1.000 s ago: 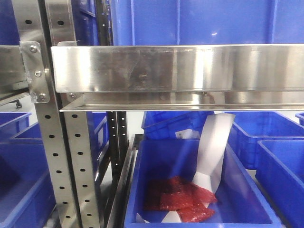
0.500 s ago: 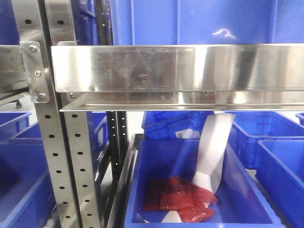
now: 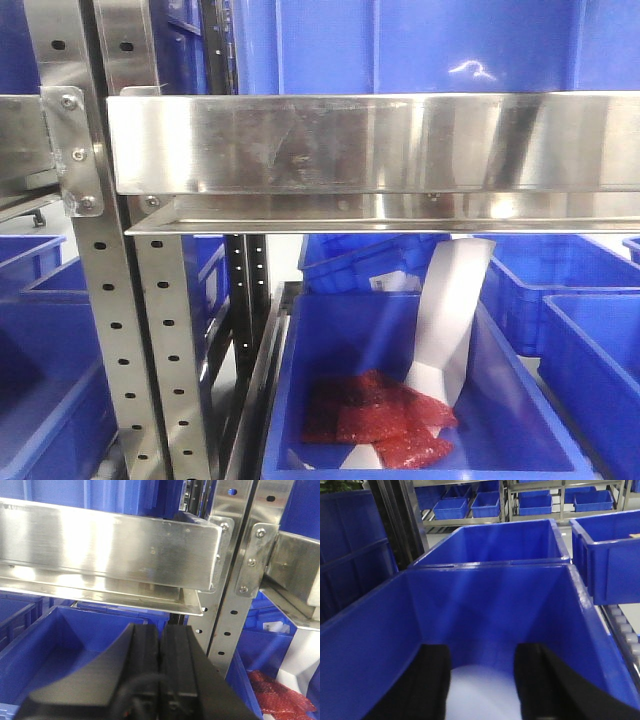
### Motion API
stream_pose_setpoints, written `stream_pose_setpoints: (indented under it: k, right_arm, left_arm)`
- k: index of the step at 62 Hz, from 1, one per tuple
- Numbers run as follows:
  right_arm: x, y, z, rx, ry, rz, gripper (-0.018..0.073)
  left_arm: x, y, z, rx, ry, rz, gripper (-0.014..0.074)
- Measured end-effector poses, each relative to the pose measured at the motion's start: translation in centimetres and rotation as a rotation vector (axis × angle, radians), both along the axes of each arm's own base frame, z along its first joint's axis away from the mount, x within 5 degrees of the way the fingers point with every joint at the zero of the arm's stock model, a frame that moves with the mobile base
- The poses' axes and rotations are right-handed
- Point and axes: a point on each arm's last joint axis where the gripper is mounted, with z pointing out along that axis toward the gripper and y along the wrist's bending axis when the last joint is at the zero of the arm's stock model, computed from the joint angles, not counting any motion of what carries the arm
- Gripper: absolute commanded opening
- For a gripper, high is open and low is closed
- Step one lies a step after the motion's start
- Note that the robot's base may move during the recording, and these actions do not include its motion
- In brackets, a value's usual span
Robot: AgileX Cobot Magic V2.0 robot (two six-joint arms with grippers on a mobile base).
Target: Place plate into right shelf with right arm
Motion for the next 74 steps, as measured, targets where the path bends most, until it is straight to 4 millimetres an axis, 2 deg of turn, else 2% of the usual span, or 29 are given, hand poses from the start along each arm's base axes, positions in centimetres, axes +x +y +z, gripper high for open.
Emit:
stream_pose_setpoints:
  k: [4, 13, 16, 24, 32, 41, 52, 59, 66, 74]
  right_arm:
    - [-0.2, 0.0, 0.3, 0.001, -0.007, 0.0, 0.0336]
    - [-1.7, -0.5, 1.1, -0.005, 0.027, -0.001, 0.0033]
    - [-2.4, -0.7, 1.4, -0.007, 0.052, -0.002, 0.0068]
    - [-4.3, -1.3, 1.7, -0.012, 0.082, -0.009, 0.0064]
    - [-6.8, -1.7, 0.4, -0.034, 0.078, -0.017, 0.0064]
    - [-10.6, -2.4, -3.0, -0.055, 0.075, -0.026, 0.0064]
    - [-16.5, -3.2, -9.3, -0.061, 0.024, -0.035, 0.0064]
    - [-20.0, -3.7, -12.8, -0.059, -0.087, -0.042, 0.0064]
    - [-22.4, -4.0, -15.9, -0.051, -0.157, -0.046, 0.0064]
    - [-24.2, -4.3, -19.0, -0.051, -0.169, -0.047, 0.0064]
  left_arm:
    - [0.0, 0.0, 0.0, 0.0, 0.0, 0.0, -0.0128]
    - [0.0, 0.0, 0.0, 0.0, 0.0, 0.0, -0.0128]
    - [0.0, 0.0, 0.0, 0.0, 0.0, 0.0, -0.0128]
    - [0.0, 0.0, 0.0, 0.0, 0.0, 0.0, -0.0128]
    - [0.0, 0.0, 0.0, 0.0, 0.0, 0.0, -0.0128]
    - [0.0, 0.0, 0.0, 0.0, 0.0, 0.0, -0.0128]
    - [0.0, 0.0, 0.0, 0.0, 0.0, 0.0, -0.0128]
    - [0.0, 0.0, 0.0, 0.0, 0.0, 0.0, -0.0128]
    - [0.0, 0.0, 0.0, 0.0, 0.0, 0.0, -0.0128]
    - [0.0, 0.0, 0.0, 0.0, 0.0, 0.0, -0.0128]
